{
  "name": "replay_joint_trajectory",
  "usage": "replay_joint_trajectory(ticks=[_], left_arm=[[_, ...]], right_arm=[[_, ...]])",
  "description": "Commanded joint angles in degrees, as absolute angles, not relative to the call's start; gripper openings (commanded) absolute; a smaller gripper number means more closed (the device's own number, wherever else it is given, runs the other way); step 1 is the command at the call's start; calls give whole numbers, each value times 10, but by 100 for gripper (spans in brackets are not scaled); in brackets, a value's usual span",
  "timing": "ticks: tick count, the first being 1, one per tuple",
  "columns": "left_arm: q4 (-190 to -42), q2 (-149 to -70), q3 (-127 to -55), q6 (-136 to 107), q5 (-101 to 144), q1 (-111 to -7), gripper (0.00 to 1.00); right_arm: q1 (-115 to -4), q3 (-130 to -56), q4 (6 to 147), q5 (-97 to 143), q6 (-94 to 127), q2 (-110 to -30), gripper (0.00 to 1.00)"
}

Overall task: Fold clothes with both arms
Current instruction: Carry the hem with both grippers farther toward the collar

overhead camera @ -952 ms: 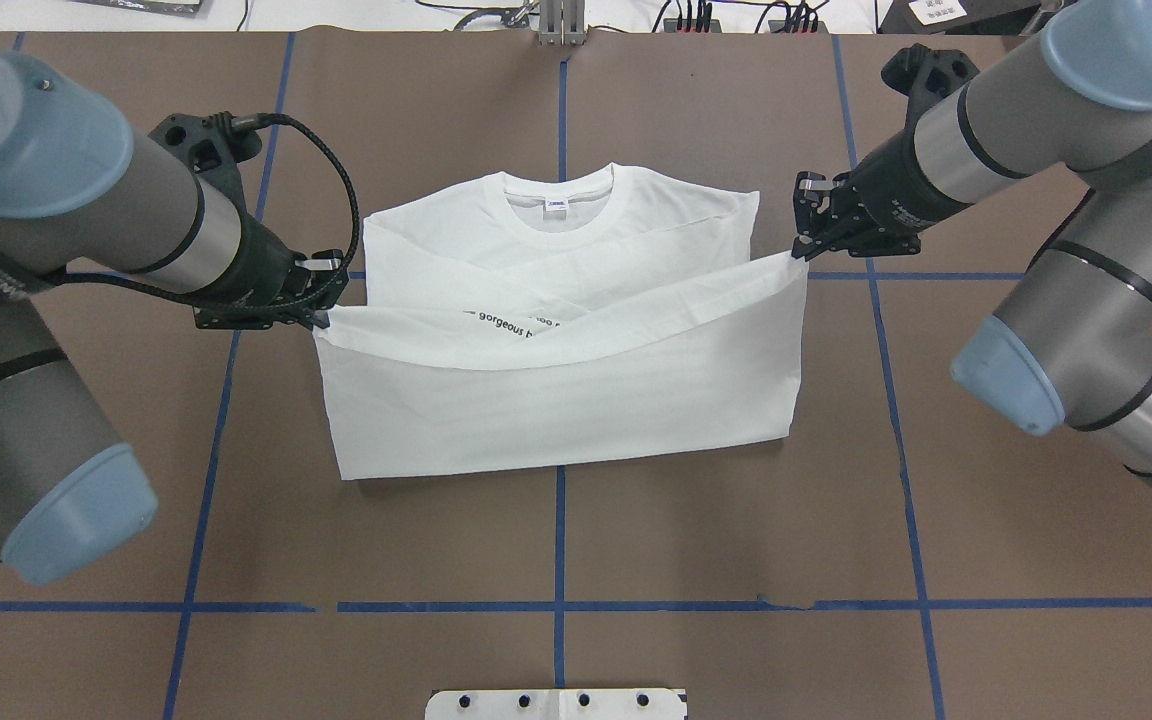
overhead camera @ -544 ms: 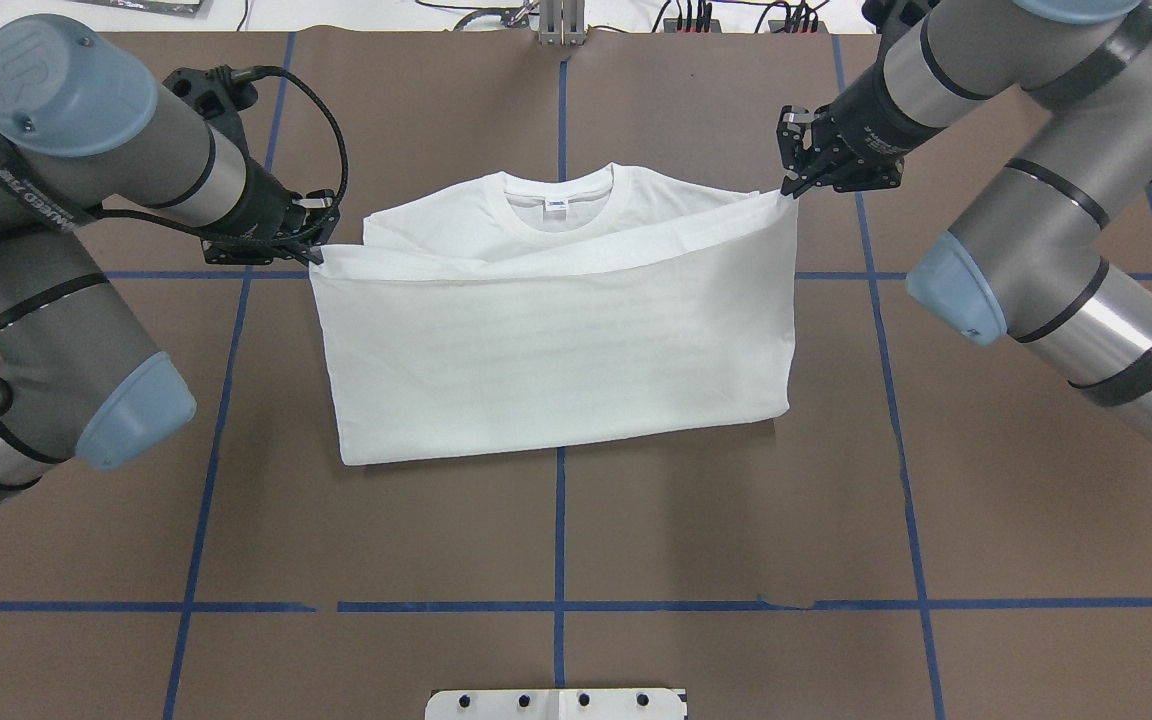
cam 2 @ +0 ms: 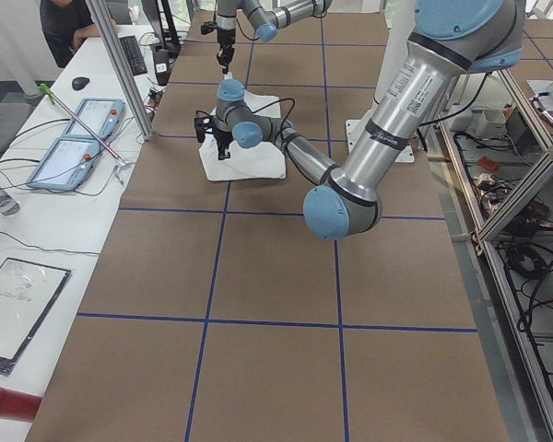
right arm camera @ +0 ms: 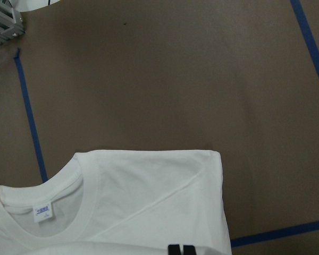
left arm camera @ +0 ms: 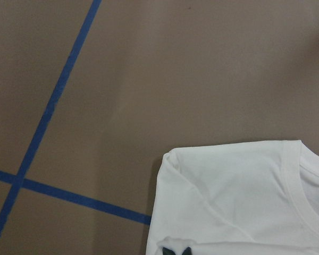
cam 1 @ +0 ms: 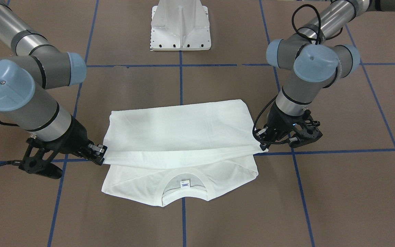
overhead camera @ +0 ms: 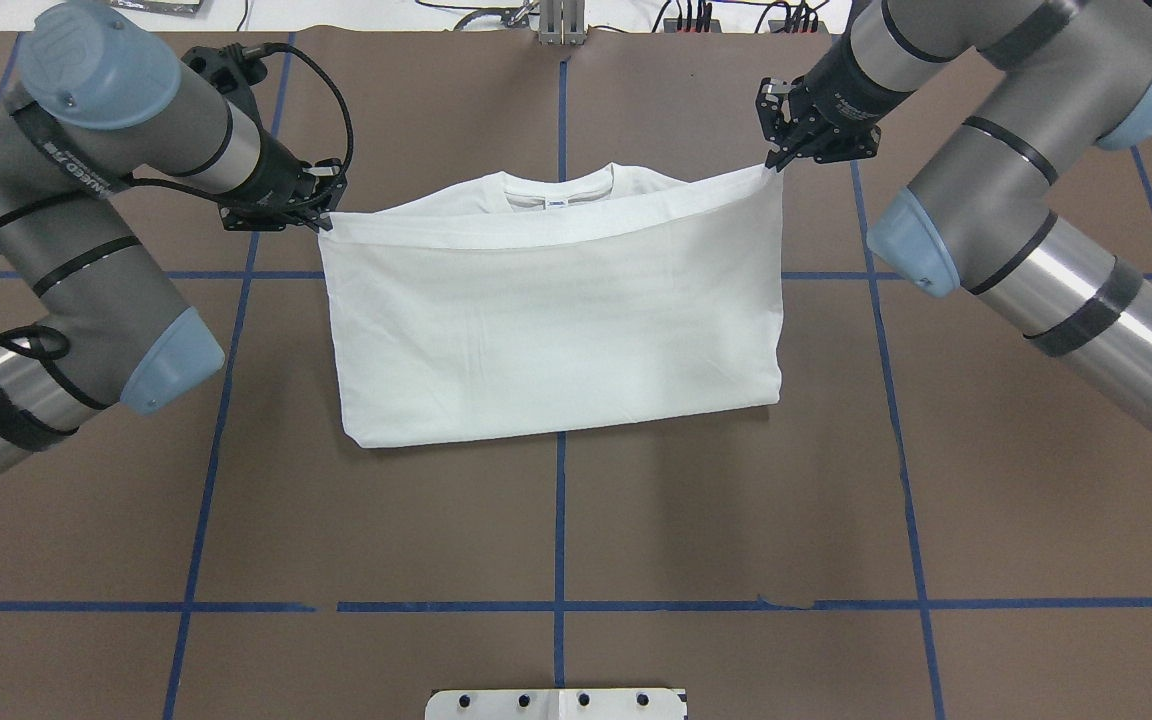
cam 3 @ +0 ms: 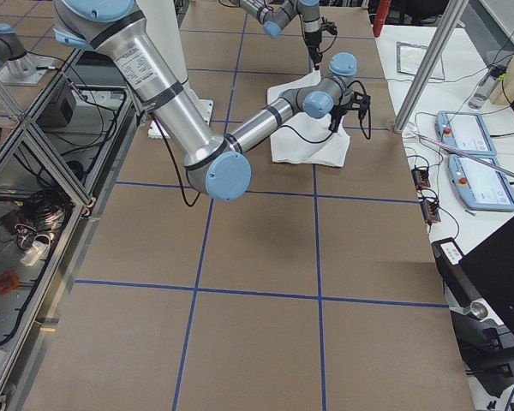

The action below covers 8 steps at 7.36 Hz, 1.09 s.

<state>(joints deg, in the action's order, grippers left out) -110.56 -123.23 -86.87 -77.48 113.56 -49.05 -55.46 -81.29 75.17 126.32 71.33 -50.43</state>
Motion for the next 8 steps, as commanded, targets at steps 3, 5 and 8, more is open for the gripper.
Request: replay_joint_trajectory(ticks=[3,5,8], left_arm=[[-1186,-1262,-760,-774,1134,-501,0],[-1192,-1268,-755,-779,1134,-501,0],[-1188,-1278,-756,-791,1135,-501,0]], right_arm=[[-556,-731,715,1263,691,-486,0],[-556,-728,715,1263,690,-486,0],[-555,-730,716,1263,692,-480,0]])
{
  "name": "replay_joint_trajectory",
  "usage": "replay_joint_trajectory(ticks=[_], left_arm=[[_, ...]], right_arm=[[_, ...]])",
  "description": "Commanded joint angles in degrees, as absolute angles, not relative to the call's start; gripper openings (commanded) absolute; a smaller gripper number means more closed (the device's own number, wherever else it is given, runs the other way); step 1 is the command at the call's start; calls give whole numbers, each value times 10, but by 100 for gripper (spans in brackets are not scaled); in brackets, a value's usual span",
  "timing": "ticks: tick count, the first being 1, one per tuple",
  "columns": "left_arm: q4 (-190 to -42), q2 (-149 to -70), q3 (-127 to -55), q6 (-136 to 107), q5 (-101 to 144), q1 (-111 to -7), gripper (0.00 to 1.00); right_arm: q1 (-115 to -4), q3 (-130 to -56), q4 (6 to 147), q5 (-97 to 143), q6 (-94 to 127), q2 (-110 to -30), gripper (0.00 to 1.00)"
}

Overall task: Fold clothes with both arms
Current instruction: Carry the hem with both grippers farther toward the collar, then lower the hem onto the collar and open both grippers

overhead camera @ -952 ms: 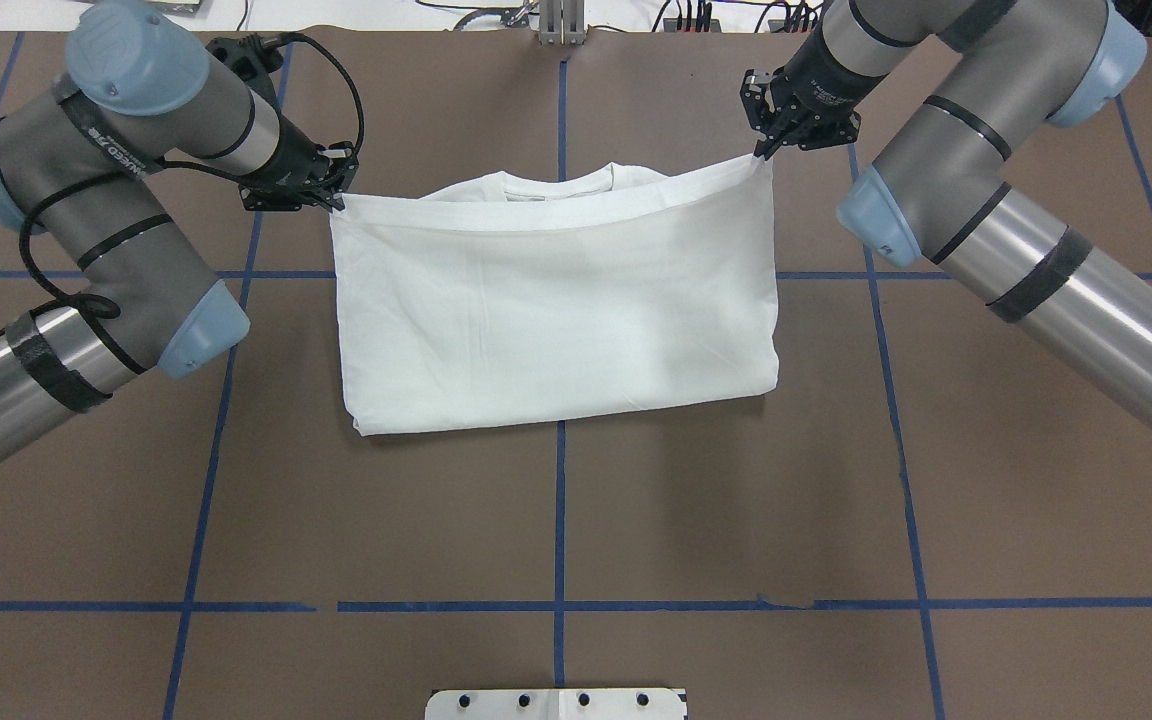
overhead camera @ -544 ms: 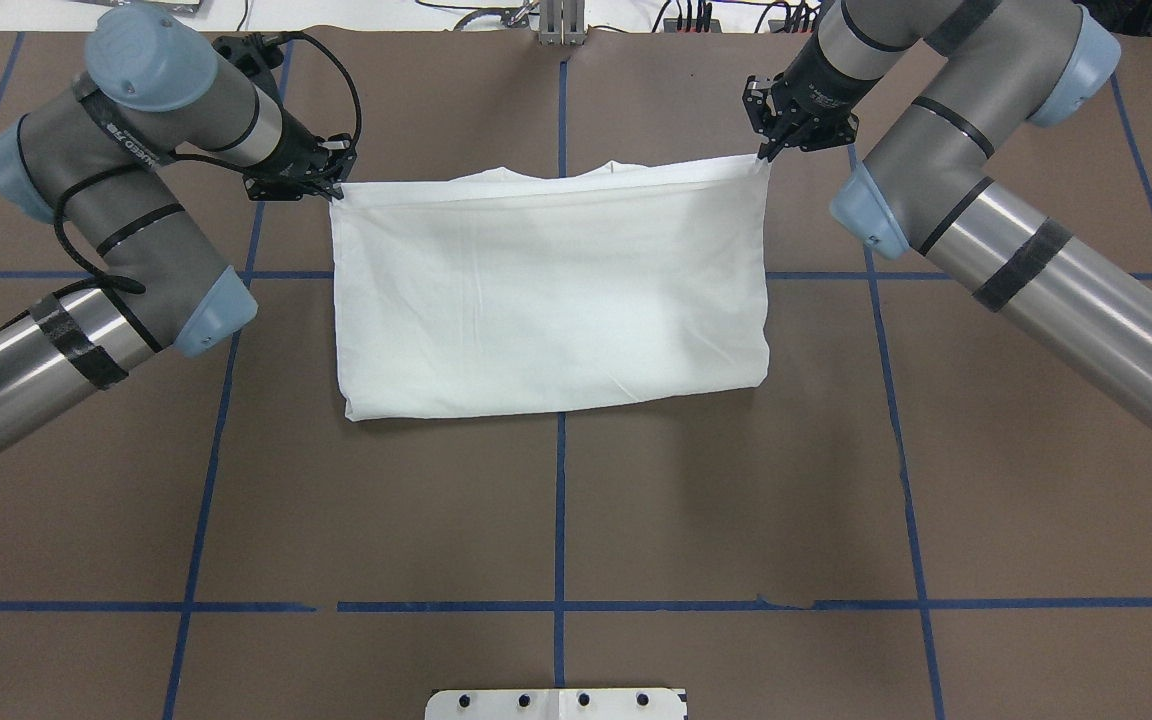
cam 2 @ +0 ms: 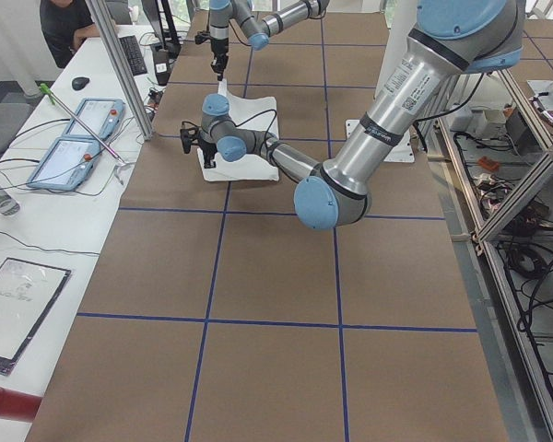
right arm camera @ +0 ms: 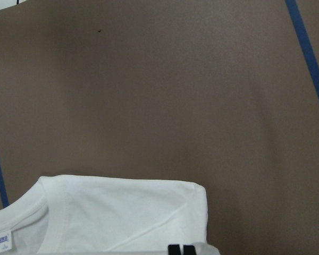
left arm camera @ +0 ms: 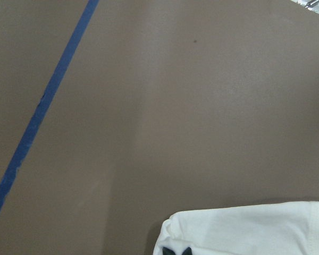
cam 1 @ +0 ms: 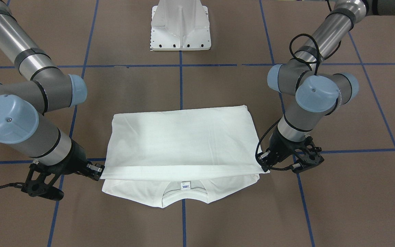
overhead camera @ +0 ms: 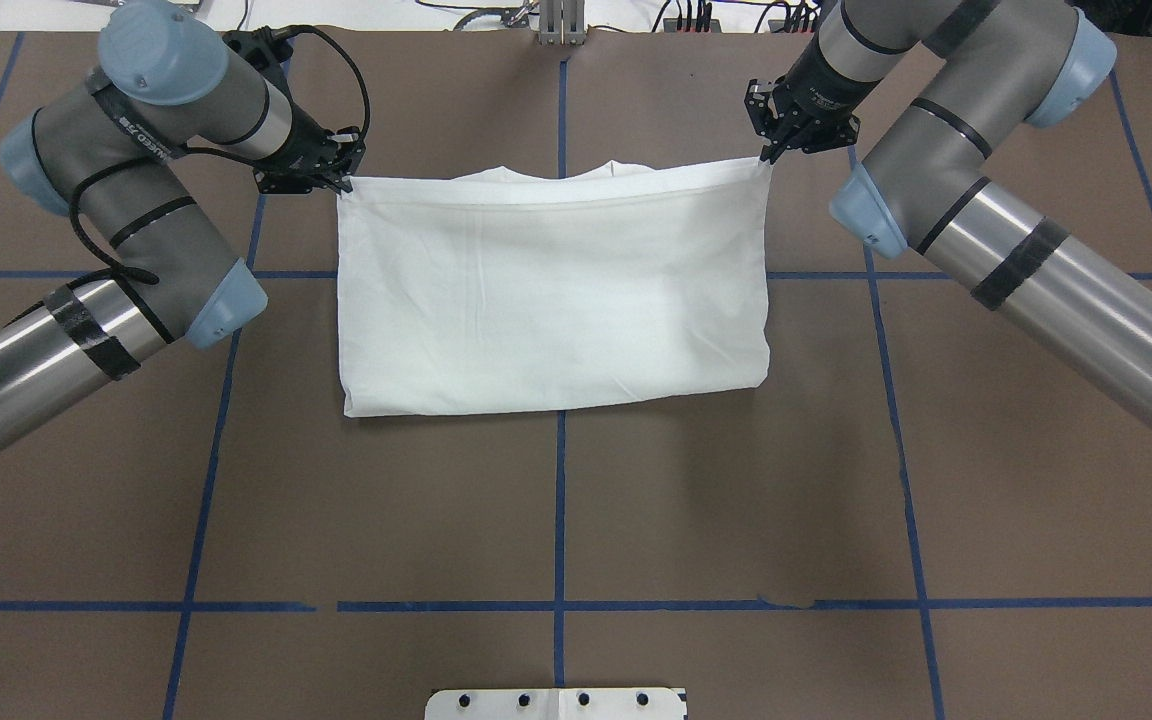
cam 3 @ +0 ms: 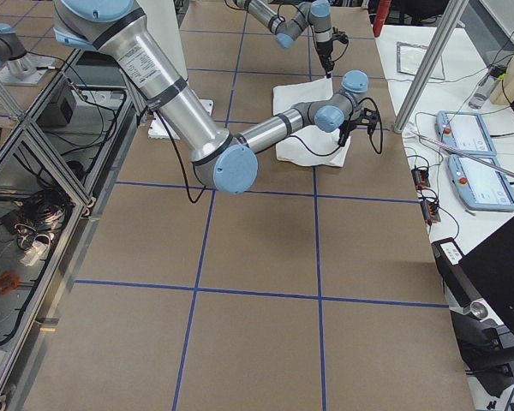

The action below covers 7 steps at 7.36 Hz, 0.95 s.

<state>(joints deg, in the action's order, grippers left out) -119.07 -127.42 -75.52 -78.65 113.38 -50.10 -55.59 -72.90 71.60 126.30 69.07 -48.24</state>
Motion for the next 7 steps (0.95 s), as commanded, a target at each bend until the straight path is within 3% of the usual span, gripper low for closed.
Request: replay_joint_trajectory(ticks=[1,3,4,5,6,7], left_arm=[[-1186,-1279,-756,-791,1135,-501,0],[-1185,-1278,-758,-791,1135,-501,0],[-1185,-1278,-758,-791,1135,-501,8],[-1185,-1278,-758,-790,1132,-500,70],[-1184,-1279,-758,-790,1130,-500,100],[-1183,-1277,-758,-790,1131,-501,100]], right_arm=[[-555,-734,716,1263,693,-479,0],[-551,-734,715,1262,691,-475,0],[-551,-733,715,1262,693,-474,11],[-548,-733,716,1259,689,-473,99],[-548,-732,716,1258,688,-475,100],[-548,-732,716,1258,687,-474,100]])
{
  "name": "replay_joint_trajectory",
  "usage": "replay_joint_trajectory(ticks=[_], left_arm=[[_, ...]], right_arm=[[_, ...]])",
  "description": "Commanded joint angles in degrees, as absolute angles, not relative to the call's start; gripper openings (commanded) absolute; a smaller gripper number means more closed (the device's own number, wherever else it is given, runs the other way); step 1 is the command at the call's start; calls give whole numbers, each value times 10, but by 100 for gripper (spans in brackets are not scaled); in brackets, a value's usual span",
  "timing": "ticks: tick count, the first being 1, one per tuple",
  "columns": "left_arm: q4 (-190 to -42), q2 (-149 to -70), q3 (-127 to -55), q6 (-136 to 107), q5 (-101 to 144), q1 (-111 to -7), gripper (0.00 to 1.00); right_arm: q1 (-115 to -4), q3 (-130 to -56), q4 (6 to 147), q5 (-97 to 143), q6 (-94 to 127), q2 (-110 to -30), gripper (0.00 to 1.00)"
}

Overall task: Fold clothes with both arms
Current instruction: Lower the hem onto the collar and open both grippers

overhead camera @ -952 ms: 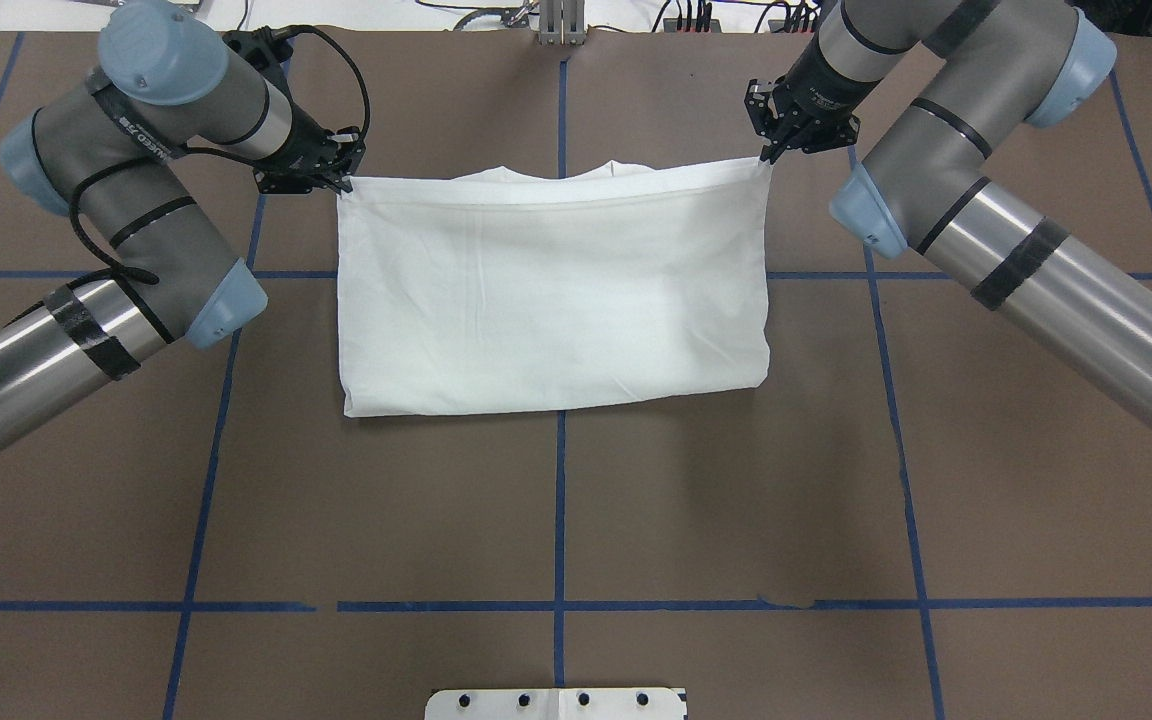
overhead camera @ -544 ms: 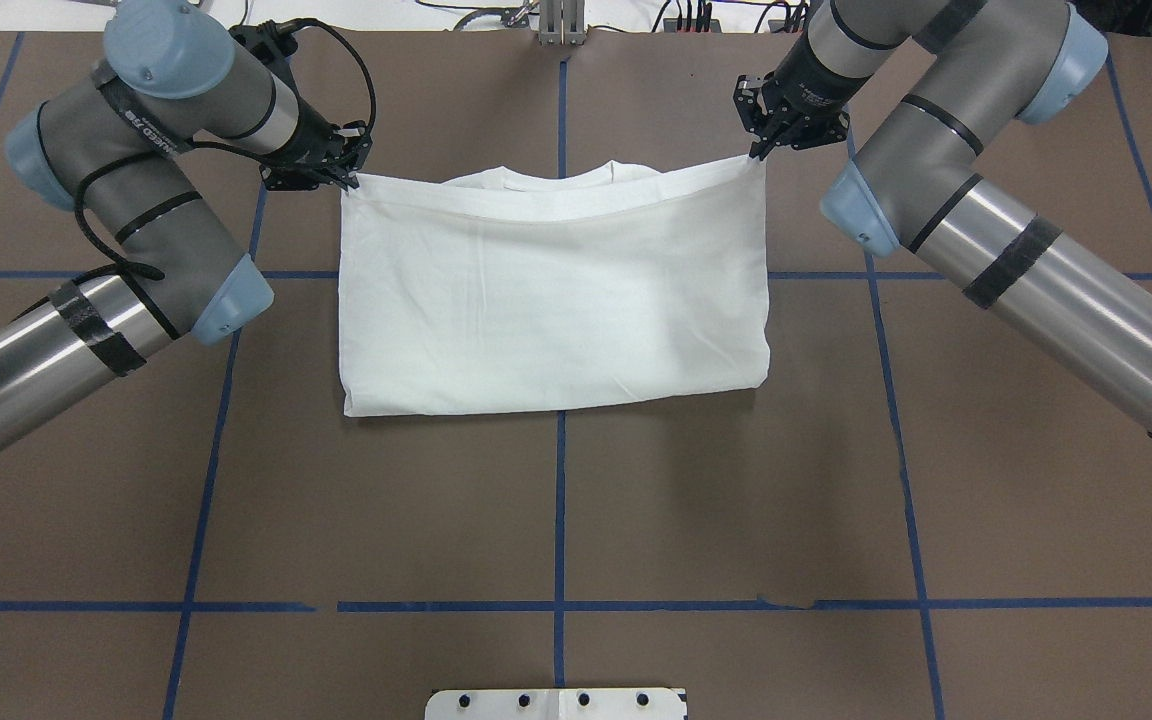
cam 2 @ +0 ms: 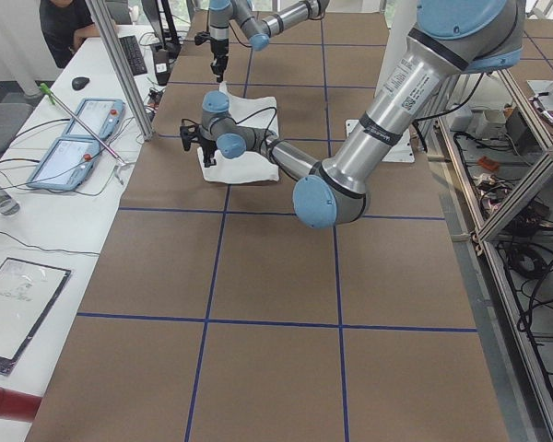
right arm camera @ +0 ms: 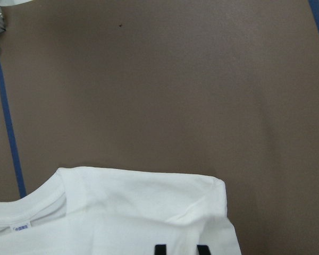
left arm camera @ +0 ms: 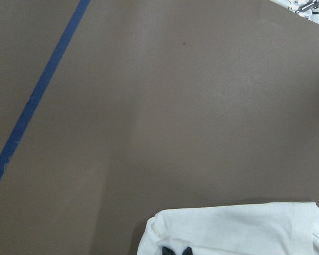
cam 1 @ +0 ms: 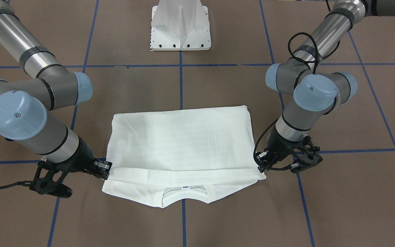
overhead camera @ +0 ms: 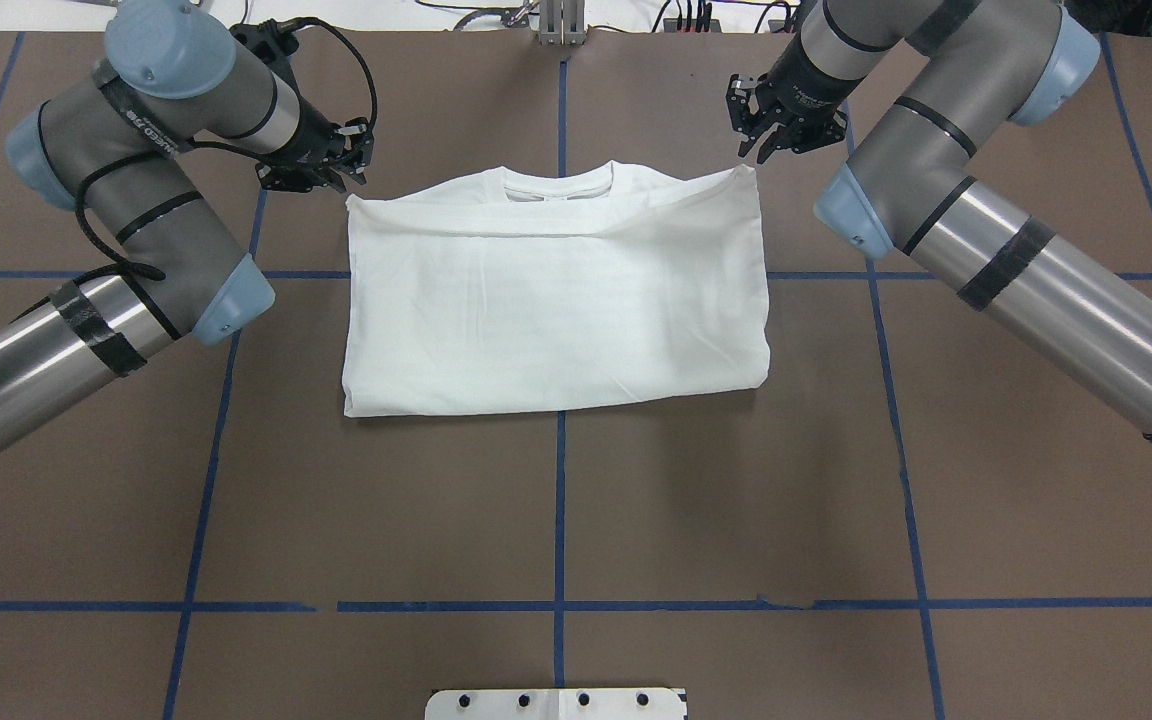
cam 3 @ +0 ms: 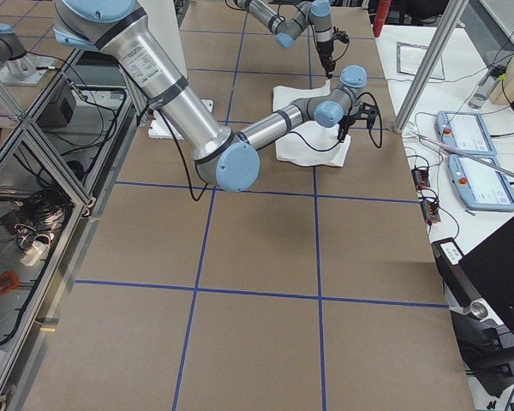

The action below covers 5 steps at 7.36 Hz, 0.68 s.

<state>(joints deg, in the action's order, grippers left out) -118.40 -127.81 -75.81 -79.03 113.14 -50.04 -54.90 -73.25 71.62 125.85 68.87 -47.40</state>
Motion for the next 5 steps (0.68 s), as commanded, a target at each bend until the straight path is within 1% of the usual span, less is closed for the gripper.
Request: replay_joint_trajectory(ticks=[1,2,3,5], left_arm=[[-1183,-1275,-758,-790,1130,-501,100],[-1183,-1275,-761,-789,1132,-502,100],[-1180,-1267,-785,-789,1132,-503,100],[-1144,-1259,-823,-789,1133,-504,100]], right_arm=[[-549,-733,716,1259,673,-475,100],[-547,-753,715,1261,671,-486,100],[-525,-818,716,1254,681,-530,100],[-451,-962,723,1203,688,-659,100]])
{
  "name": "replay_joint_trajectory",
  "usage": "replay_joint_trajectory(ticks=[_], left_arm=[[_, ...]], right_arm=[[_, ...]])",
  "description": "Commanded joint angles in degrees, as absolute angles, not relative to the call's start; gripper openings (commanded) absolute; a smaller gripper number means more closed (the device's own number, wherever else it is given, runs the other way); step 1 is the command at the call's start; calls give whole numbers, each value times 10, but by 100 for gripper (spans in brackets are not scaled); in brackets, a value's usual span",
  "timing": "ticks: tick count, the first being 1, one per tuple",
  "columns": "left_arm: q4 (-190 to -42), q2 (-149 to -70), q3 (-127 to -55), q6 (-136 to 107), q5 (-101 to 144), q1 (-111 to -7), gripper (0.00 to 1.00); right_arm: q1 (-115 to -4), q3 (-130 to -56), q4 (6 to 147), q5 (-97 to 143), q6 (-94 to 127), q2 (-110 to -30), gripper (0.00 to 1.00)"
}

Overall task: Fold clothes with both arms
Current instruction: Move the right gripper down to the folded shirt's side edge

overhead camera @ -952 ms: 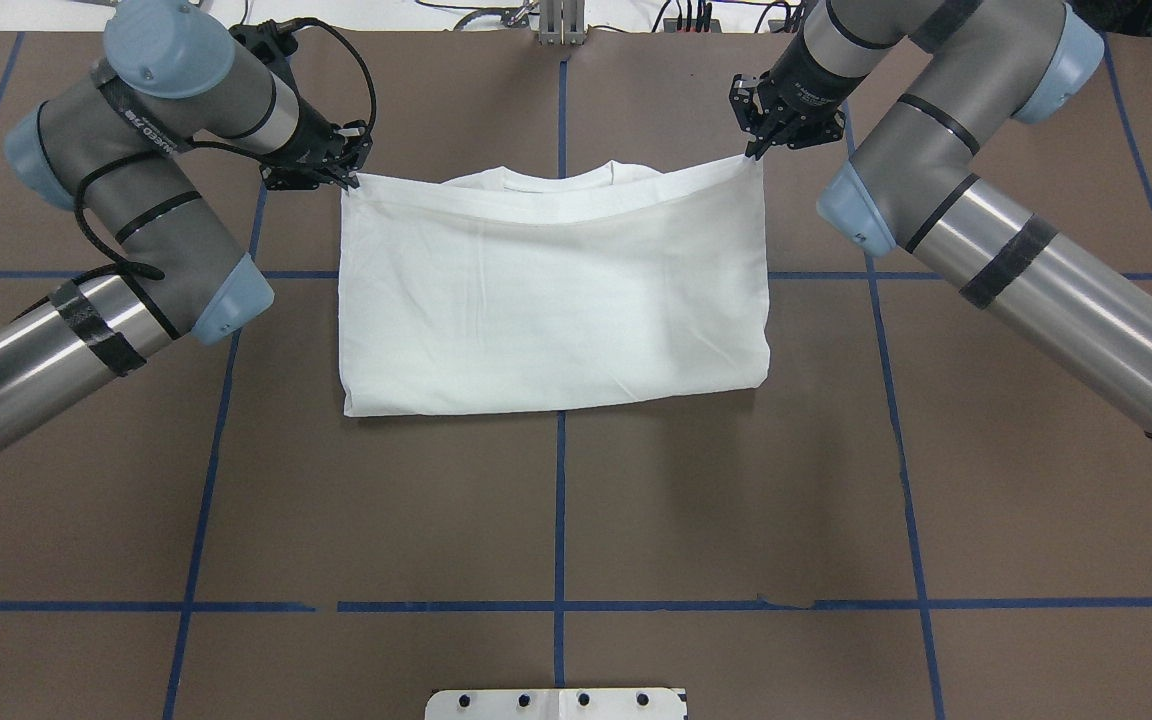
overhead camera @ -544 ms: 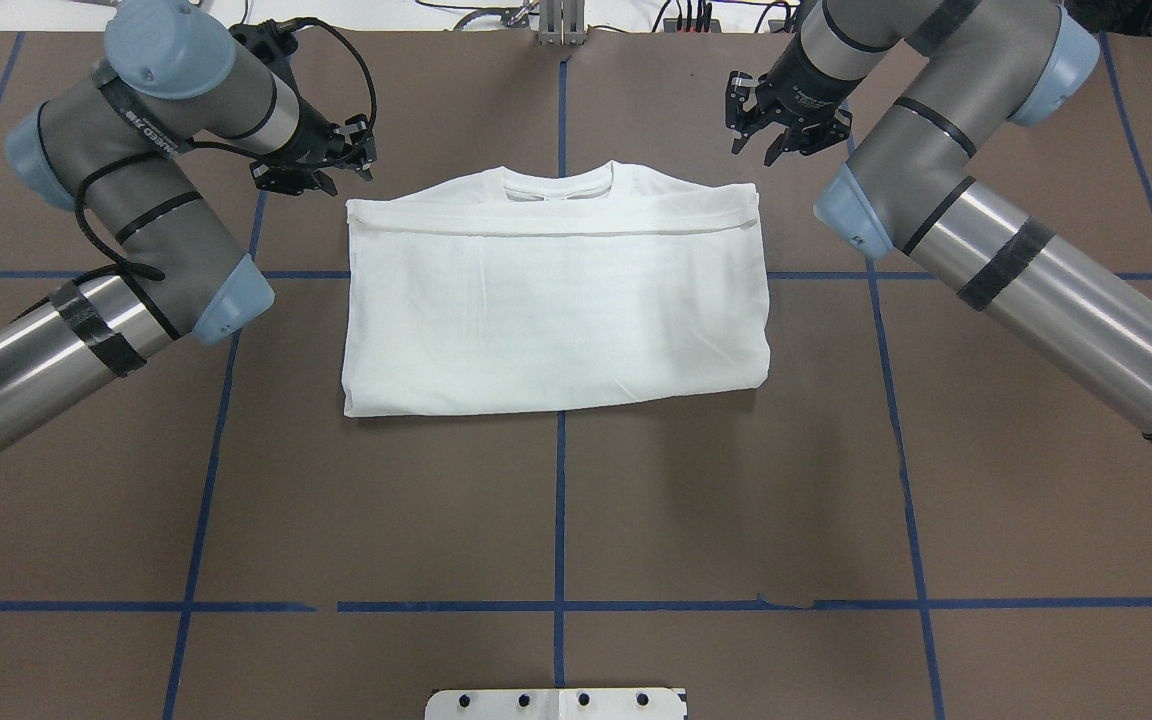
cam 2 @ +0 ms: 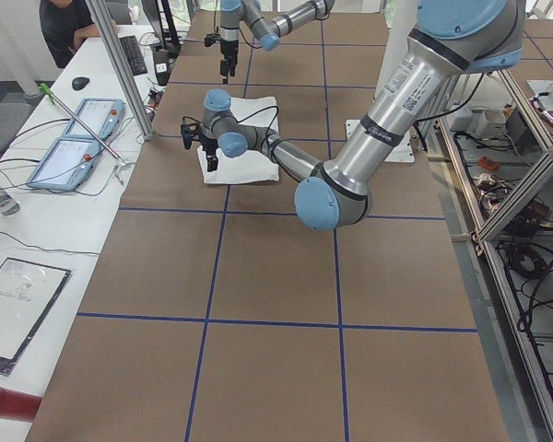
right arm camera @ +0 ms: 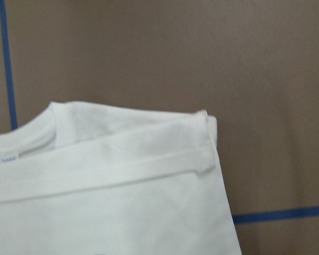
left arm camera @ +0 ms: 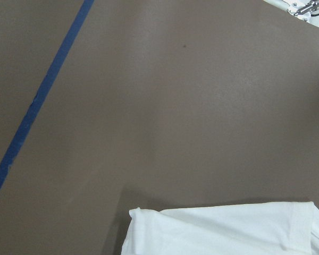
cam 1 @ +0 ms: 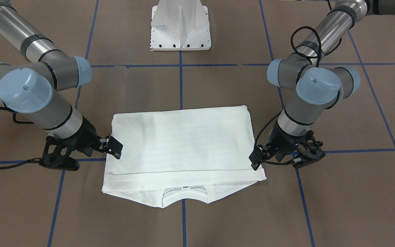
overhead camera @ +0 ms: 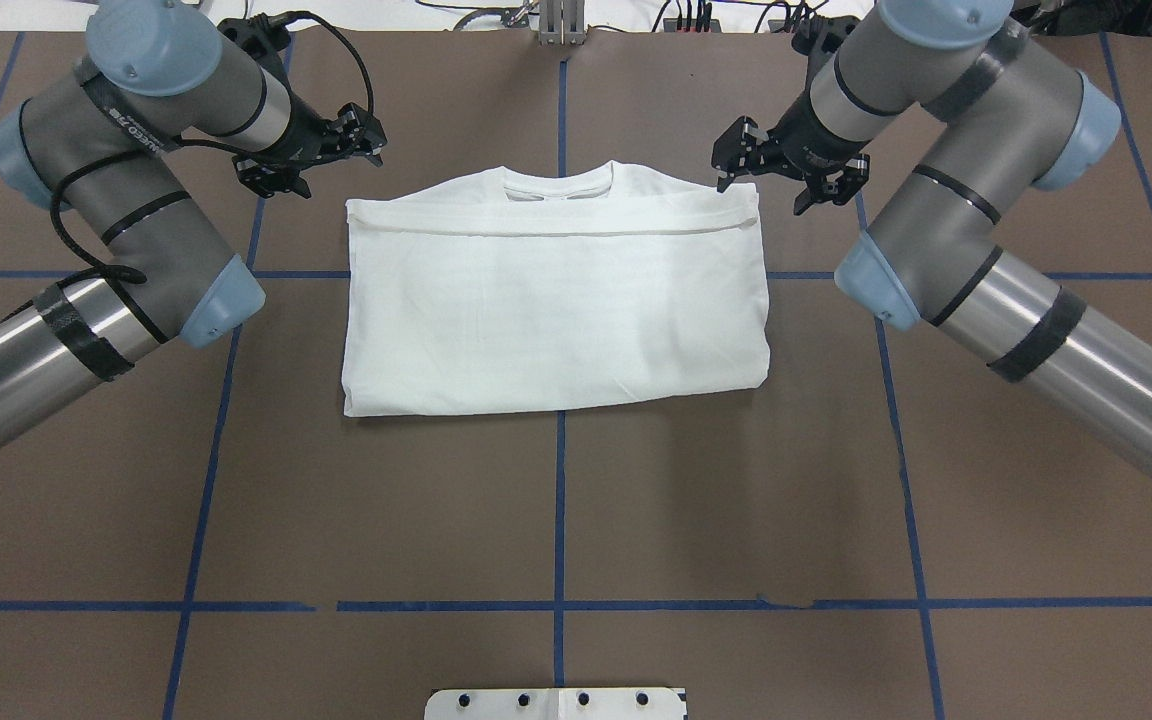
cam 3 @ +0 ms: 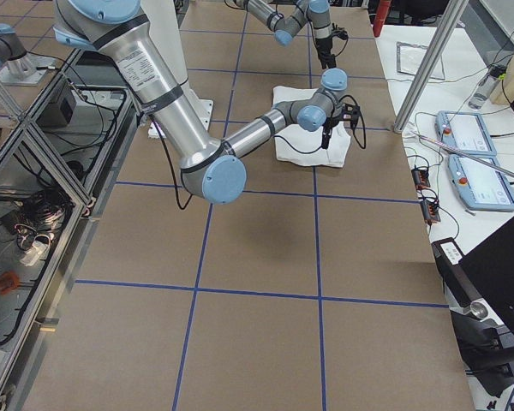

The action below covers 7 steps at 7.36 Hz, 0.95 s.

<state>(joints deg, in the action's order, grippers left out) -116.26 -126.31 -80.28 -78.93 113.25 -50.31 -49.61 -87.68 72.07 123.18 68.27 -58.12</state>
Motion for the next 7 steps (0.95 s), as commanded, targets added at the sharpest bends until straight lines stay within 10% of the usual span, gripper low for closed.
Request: replay_joint_trajectory(ticks=[1,5,6,7], left_arm=[[-1144,-1259,-826,-790,1132,-504,100],[-1144,-1256,-831,-790,1131,-504,100],[-1144,-1256,-831,-790,1130,-504,100],[-1144,-1254,-831,-790,1130,-504,100]], right_arm=[[-430,-984,723,1196,703,-685,100],[-358,-972,723,1149,717,-702,94],[-358,-973,723,1152,717,-702,68],[-358,-974,723,1153,717,-702,5]])
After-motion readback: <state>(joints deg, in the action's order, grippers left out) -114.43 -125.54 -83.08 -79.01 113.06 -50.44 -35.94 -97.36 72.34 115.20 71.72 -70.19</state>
